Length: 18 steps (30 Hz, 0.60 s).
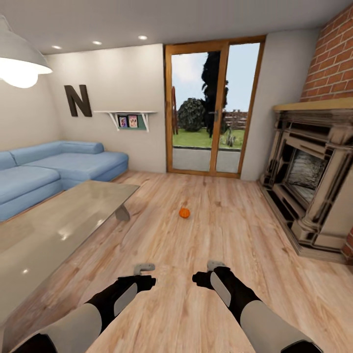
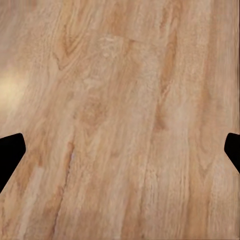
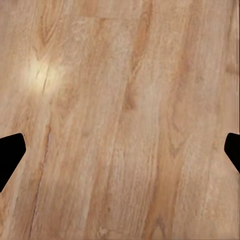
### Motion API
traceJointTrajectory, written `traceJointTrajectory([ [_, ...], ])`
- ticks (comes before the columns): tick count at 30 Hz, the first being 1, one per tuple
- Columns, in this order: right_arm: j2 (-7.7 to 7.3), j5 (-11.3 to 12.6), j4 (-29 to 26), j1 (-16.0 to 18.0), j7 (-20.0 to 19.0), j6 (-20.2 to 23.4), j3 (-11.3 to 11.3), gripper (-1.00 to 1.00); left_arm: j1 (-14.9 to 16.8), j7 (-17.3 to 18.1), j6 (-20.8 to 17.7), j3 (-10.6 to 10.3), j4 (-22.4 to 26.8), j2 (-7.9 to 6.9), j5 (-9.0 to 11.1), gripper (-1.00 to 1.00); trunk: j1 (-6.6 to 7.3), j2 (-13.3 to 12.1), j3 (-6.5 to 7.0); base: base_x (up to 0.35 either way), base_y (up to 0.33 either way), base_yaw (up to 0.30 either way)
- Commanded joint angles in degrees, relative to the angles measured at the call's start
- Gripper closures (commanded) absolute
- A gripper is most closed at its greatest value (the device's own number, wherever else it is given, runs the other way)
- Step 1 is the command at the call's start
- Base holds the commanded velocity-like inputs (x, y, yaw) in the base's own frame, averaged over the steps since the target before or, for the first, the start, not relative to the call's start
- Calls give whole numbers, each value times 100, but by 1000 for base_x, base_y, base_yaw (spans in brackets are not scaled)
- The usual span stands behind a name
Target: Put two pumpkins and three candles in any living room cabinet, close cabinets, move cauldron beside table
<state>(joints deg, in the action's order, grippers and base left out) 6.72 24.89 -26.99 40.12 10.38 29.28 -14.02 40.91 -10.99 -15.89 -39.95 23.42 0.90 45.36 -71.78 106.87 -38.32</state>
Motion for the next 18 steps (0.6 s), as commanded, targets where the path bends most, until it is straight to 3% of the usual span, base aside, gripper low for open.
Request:
traceJointTrajectory([
  [1, -4, 60, -8, 4, 51, 16, -40, -100, 5, -52, -11, -48, 14, -8, 60, -100, 1, 3, -3, 0, 0, -277],
  [9, -4, 60, -8, 4, 51, 23, -40, -100, 5, -52, -11, -50, 14, -9, 60, -100, 1, 3, 17, -52, 0, -277],
  [18, -4, 60, 0, 4, 51, 37, -40, -100, 5, -52, -11, -114, 14, -2, 60, -100, 1, 3, 38, -268, 0, -279],
])
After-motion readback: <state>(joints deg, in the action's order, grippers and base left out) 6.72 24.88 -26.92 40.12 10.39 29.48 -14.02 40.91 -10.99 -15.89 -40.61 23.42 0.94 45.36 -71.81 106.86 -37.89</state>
